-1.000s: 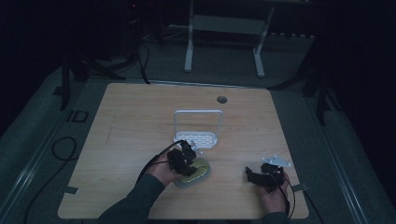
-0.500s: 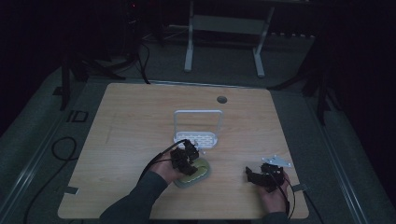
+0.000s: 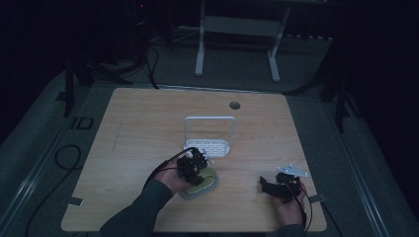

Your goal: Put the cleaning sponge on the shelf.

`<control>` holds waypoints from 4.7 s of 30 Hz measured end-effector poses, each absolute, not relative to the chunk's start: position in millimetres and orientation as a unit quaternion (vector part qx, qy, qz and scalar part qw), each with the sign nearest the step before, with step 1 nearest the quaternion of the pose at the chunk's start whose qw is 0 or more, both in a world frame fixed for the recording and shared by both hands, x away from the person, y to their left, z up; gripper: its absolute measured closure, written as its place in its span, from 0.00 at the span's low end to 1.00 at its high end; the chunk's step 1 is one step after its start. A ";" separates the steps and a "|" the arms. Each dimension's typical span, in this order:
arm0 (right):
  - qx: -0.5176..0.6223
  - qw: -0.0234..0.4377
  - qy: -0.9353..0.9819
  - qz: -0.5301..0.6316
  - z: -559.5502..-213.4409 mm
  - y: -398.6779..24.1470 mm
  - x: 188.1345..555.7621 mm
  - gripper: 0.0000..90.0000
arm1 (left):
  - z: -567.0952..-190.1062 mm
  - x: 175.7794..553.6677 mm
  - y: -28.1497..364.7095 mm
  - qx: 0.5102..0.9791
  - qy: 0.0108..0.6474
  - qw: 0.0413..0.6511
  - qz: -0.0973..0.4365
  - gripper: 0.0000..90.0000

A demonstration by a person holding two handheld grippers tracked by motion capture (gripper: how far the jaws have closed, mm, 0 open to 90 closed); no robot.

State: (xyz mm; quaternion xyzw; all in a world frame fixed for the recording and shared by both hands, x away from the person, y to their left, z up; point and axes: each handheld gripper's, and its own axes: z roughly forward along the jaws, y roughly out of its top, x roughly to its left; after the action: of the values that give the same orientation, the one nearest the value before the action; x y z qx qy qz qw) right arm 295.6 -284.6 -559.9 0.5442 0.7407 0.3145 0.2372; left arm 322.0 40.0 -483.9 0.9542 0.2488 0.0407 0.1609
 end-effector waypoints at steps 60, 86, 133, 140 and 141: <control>0.546 0.237 0.740 0.314 -559.9 -284.4 295.6 0.15 | -455.4 333.6 42.3 0.985 0.137 0.058 0.087 0.79; 0.545 0.238 0.740 0.315 -559.9 -284.6 295.7 0.15 | -442.7 347.1 39.1 0.985 0.079 0.087 0.128 0.79; 0.544 0.238 0.741 0.315 -560.0 -284.6 295.7 0.15 | -434.7 367.6 21.9 0.978 0.035 0.110 0.174 0.79; 0.544 0.238 0.740 0.315 -559.9 -284.6 295.7 0.15 | -437.2 370.8 18.6 0.977 0.036 0.116 0.174 0.79; 0.544 0.238 0.741 0.315 -560.0 -284.6 295.7 0.15 | -437.3 371.2 18.3 0.977 0.036 0.117 0.174 0.79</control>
State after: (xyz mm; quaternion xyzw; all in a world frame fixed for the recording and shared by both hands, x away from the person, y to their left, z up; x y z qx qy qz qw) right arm 295.7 -284.6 -560.0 0.5442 0.7405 0.3146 0.2377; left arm 371.2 18.3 -437.3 0.9771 0.0356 0.1741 0.1170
